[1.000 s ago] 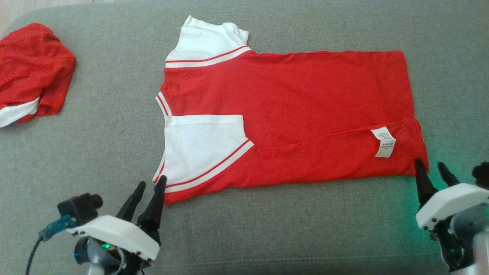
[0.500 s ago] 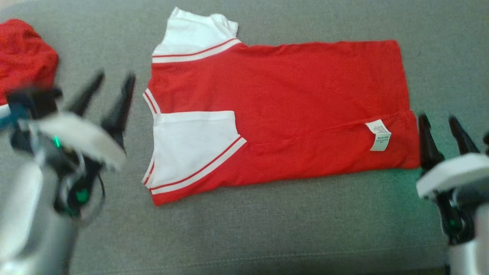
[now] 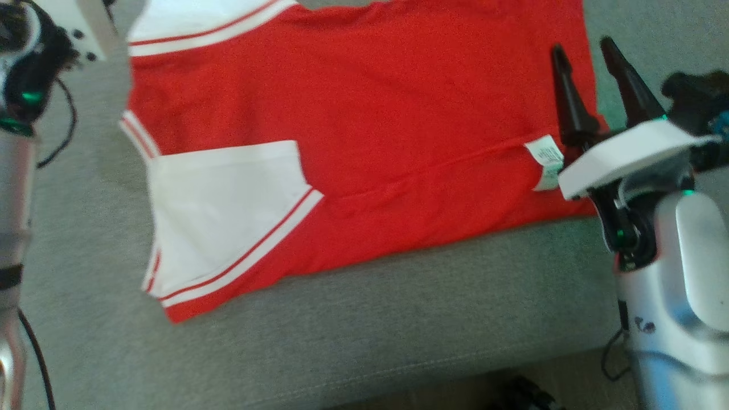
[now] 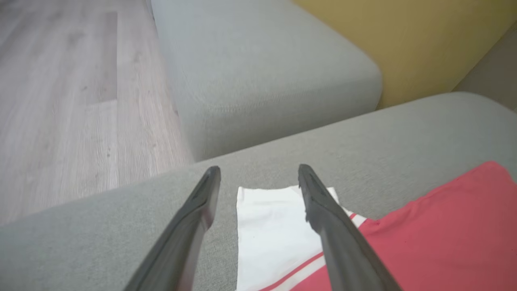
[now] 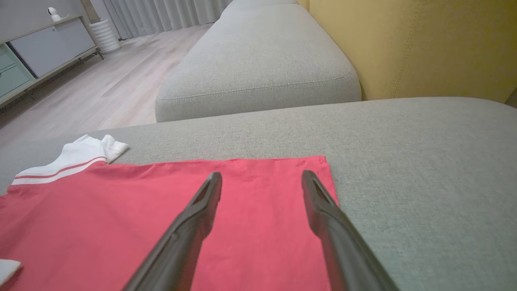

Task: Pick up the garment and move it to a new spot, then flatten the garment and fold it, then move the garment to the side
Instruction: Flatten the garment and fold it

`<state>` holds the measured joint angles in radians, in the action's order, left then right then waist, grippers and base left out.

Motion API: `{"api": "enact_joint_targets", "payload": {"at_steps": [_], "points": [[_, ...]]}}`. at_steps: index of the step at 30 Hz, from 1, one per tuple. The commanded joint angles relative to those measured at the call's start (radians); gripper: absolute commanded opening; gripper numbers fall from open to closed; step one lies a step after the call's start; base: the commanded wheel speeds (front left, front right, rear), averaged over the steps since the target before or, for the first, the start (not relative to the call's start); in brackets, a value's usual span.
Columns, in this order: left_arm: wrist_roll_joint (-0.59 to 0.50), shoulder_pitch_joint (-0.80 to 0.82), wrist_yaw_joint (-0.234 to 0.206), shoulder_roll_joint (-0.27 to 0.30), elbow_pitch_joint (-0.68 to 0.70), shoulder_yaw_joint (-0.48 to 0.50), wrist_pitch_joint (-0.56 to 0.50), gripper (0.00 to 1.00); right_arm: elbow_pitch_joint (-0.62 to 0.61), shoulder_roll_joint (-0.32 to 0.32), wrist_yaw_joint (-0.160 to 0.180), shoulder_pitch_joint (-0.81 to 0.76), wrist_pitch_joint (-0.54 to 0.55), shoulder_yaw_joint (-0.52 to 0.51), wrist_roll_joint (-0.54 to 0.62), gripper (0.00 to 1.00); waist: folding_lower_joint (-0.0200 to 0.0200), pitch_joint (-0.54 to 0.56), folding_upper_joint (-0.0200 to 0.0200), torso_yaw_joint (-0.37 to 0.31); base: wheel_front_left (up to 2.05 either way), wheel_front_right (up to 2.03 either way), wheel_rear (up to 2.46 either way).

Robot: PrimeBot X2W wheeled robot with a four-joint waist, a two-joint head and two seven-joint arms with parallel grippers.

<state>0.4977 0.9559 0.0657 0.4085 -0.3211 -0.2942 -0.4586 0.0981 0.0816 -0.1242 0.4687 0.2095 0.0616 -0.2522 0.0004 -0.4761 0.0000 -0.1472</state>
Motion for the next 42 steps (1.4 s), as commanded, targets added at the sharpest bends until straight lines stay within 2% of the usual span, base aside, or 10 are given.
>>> {"api": "enact_joint_targets", "payload": {"at_steps": [1,10,18,23,24,25,26,27,34,42], "points": [[-0.009,0.043,-0.005,0.058,0.013,0.027,-0.015,1.00,-0.033,0.013,-0.007,0.022,-0.014,0.024,-0.007,1.00,-0.0004,-0.061,0.0000,-0.063,0.00,0.00,0.00],[-0.020,0.101,-0.031,0.113,-0.143,0.040,-0.076,1.00,-0.048,0.035,-0.007,0.066,-0.054,0.089,-0.024,1.00,-0.0004,-0.121,0.0000,-0.149,0.00,0.00,0.00],[-0.024,0.109,-0.047,0.135,-0.201,0.041,-0.086,1.00,-0.063,0.044,-0.007,0.055,-0.064,0.105,-0.029,1.00,-0.0004,-0.122,0.0000,-0.169,0.00,0.00,0.00],[-0.014,0.101,-0.041,0.125,-0.219,0.027,-0.110,1.00,-0.067,0.045,-0.007,0.057,-0.063,0.114,-0.031,1.00,-0.0004,-0.119,0.0000,-0.168,0.00,0.00,0.00],[-0.010,0.100,-0.038,0.120,-0.218,0.025,-0.109,0.45,-0.067,0.046,-0.007,0.058,-0.062,0.114,-0.031,1.00,-0.0004,-0.119,0.0000,-0.167,0.00,0.00,0.00],[-0.006,0.100,-0.031,0.115,-0.215,0.023,-0.105,0.21,-0.067,0.046,-0.007,0.058,-0.062,0.114,-0.031,1.00,-0.0004,-0.118,0.0000,-0.165,0.00,0.00,0.00],[-0.006,0.100,-0.031,0.115,-0.215,0.023,-0.105,0.21,-0.067,0.046,-0.007,0.058,-0.062,0.114,-0.031,1.00,-0.0004,-0.118,0.0000,-0.165,0.00,0.00,0.00],[-0.003,0.100,-0.027,0.111,-0.212,0.021,-0.098,0.00,-0.066,0.048,-0.007,0.060,-0.061,0.114,-0.032,1.00,-0.0004,-0.117,0.0000,-0.164,0.00,0.00,0.00],[0.020,0.108,-0.002,0.068,-0.208,0.009,-0.046,0.00,-0.017,0.067,-0.007,0.085,-0.044,0.100,-0.032,1.00,-0.0004,-0.101,0.0000,-0.143,0.00,0.00,0.00],[0.037,0.121,0.021,0.032,-0.189,-0.007,0.013,0.00,0.106,0.124,-0.007,0.207,0.023,0.091,-0.010,1.00,-0.0004,-0.079,0.0000,-0.091,0.00,0.00,0.00]]}}
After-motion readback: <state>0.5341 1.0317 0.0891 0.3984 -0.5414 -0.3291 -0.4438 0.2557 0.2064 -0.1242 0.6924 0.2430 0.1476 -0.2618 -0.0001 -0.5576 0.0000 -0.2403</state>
